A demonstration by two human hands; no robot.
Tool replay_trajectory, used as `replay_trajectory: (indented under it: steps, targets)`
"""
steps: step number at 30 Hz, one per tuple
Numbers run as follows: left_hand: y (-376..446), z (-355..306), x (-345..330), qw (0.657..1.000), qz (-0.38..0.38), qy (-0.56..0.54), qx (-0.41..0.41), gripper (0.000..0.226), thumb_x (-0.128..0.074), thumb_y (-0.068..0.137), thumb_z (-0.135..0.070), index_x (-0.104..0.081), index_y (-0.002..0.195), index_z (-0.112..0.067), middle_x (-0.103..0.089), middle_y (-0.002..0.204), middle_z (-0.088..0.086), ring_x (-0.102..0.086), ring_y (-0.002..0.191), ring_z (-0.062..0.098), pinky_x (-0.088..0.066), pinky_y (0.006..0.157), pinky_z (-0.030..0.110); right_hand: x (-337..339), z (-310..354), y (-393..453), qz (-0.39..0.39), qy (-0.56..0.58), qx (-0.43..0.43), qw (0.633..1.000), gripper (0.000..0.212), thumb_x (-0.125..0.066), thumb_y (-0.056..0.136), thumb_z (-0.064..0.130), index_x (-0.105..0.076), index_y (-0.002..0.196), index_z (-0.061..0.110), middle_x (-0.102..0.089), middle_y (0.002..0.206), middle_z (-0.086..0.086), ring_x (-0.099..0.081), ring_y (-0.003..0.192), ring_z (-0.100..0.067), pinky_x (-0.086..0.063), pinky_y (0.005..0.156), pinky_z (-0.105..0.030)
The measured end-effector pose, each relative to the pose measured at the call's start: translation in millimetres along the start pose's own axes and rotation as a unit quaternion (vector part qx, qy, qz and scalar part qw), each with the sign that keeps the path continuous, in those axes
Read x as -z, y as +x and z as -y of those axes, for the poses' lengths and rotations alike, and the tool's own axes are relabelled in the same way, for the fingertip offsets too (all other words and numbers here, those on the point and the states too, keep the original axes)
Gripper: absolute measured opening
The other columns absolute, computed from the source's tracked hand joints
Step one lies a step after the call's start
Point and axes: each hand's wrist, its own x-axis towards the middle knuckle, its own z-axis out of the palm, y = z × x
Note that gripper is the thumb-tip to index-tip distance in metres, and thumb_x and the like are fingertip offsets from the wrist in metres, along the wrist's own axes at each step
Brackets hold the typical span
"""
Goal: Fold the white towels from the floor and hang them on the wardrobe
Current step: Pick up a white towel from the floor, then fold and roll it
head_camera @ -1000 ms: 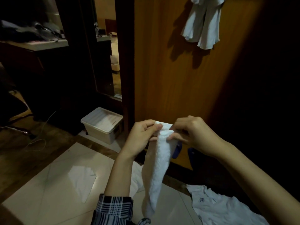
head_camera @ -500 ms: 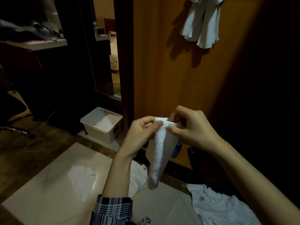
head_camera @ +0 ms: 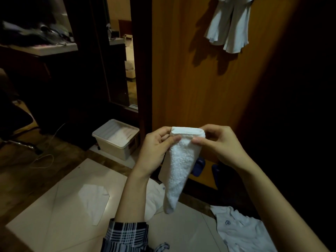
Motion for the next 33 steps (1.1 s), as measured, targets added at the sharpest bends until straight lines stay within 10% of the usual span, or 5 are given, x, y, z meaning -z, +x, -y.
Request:
replay_trajectory:
  steps: [7, 16, 21, 30, 33]
  targets:
    - [-5, -11, -1, 0.997, 0.053, 0.048, 0.001, 0.032, -0.07, 0.07, -0.024, -0.061, 0.1, -0.03, -0.07, 0.09, -0.024, -0.066, 0.089, -0.003, -0.051, 0.07, 0.014, -4, 13, 11, -0.016, 0.102, -0.001, 0.995, 0.019, -0.07, 0.071, 0.025, -0.069, 0.084, 0.01, -0.071, 0.077, 0.007, -0.067, 0.074, -0.006, -0.05, 0.062, -0.016]
    - [-16, -2, -6, 0.978, 0.123, -0.116, 0.124, 0.086, -0.093, 0.033, -0.048, -0.059, 0.105, -0.017, -0.074, 0.089, -0.009, -0.07, 0.085, 0.007, -0.054, 0.069, 0.018, 3, 30, 27, 0.085, 0.183, -0.027, 0.979, 0.008, -0.071, 0.077, 0.018, -0.067, 0.08, 0.012, -0.069, 0.074, 0.007, -0.066, 0.074, -0.007, -0.05, 0.062, -0.016]
    - [-13, -12, -15, 0.986, 0.092, -0.091, 0.104, 0.031, -0.071, 0.077, -0.015, -0.058, 0.103, -0.025, -0.073, 0.087, -0.013, -0.069, 0.087, 0.006, -0.056, 0.075, 0.023, -8, 21, 34, 0.053, 0.218, -0.075, 0.972, 0.023, -0.067, 0.081, 0.033, -0.068, 0.094, 0.014, -0.069, 0.087, 0.001, -0.067, 0.082, -0.015, -0.053, 0.069, -0.025]
    - [-6, -6, -10, 0.993, -0.062, -0.037, 0.092, 0.012, -0.065, 0.087, -0.017, -0.065, 0.097, -0.023, -0.074, 0.088, -0.01, -0.07, 0.087, 0.008, -0.057, 0.075, 0.022, -52, -23, 10, 0.083, 0.329, -0.216, 0.915, 0.092, -0.067, 0.06, 0.075, -0.05, 0.134, 0.023, -0.063, 0.126, -0.008, -0.061, 0.114, -0.025, -0.05, 0.097, -0.042]
    - [-3, -1, -6, 0.984, -0.138, -0.025, 0.107, 0.004, -0.066, 0.086, -0.024, -0.064, 0.09, -0.025, -0.073, 0.088, -0.007, -0.07, 0.087, 0.012, -0.057, 0.081, 0.032, -58, -31, 2, 0.079, 0.265, -0.241, 0.93, 0.072, -0.065, 0.071, 0.065, -0.06, 0.123, 0.015, -0.065, 0.12, -0.01, -0.061, 0.112, -0.027, -0.045, 0.103, -0.044]
